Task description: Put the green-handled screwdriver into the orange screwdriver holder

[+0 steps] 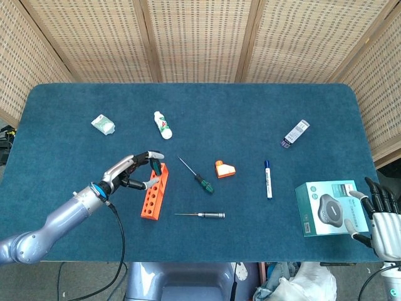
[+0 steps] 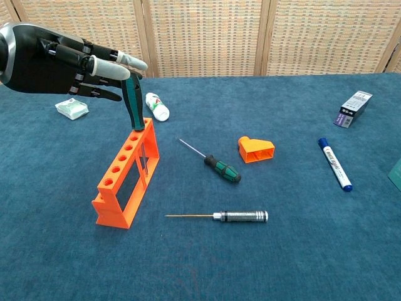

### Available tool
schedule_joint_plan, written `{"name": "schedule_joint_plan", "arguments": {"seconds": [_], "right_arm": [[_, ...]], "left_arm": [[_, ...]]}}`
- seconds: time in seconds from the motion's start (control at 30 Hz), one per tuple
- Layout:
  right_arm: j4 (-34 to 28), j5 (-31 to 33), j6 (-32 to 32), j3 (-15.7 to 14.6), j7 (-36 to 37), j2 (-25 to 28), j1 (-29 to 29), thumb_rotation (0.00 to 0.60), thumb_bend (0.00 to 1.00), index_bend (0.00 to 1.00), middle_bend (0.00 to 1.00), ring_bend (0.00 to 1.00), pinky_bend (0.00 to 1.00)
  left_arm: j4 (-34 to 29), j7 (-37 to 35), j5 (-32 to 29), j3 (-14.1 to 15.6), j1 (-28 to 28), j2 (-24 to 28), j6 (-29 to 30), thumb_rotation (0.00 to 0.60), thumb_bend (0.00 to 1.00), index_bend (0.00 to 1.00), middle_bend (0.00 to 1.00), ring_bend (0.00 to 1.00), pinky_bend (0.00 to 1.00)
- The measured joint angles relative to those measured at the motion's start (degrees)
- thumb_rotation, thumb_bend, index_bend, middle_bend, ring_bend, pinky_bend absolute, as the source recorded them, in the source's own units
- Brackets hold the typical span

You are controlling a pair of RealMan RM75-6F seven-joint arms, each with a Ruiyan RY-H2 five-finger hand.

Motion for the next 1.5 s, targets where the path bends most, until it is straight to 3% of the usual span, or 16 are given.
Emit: {"name": "schedule_joint_plan", "arguments": {"seconds": [1.5], "right_arm": [[-0.22, -0.08, -0.17, -0.12, -0.44, -0.01, 0.03, 0.600, 0.27, 0.23, 0.00, 0.00, 0.00]], "left_arm": [[-1.02, -7.61, 9.18, -0.55, 3.07, 0.96, -1.64, 0.600, 0.38, 0.19, 0.08, 0.00, 0.00]]}}
